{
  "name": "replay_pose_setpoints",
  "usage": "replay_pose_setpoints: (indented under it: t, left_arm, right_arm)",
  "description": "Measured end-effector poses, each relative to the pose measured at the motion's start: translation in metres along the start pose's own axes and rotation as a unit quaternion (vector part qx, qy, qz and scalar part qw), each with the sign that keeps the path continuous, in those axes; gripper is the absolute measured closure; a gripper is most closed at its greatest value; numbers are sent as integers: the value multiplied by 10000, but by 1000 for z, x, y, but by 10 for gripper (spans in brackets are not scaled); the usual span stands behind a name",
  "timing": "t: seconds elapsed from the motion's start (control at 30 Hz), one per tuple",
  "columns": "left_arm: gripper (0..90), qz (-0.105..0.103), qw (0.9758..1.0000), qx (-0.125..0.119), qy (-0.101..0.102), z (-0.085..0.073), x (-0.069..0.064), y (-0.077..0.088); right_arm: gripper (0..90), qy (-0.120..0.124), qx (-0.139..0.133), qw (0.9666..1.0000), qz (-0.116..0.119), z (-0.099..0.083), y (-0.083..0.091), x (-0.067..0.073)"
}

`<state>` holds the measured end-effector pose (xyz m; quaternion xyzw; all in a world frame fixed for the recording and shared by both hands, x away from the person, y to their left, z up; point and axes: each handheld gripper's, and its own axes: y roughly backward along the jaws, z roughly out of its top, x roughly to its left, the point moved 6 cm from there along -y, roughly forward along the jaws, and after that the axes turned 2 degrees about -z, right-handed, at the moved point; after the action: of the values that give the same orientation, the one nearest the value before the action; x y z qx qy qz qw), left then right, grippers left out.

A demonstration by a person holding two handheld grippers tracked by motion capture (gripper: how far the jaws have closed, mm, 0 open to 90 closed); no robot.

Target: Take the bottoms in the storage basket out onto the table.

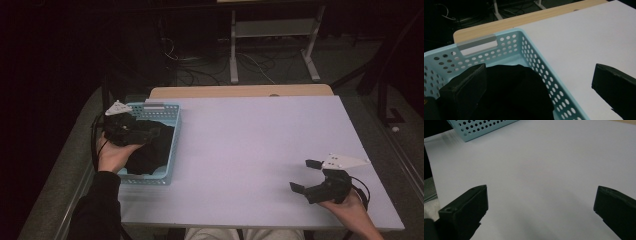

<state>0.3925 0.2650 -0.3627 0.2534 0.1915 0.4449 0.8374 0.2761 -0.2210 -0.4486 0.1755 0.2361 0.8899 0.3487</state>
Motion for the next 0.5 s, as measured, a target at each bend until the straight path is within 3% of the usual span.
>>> replay_pose_setpoints:
  t: [0.5]
  left_arm:
    - [5,183,9991,238,290,-13,29,-16]
  right_arm:
    - [0,13,30,10000,12,-1,-1,0]
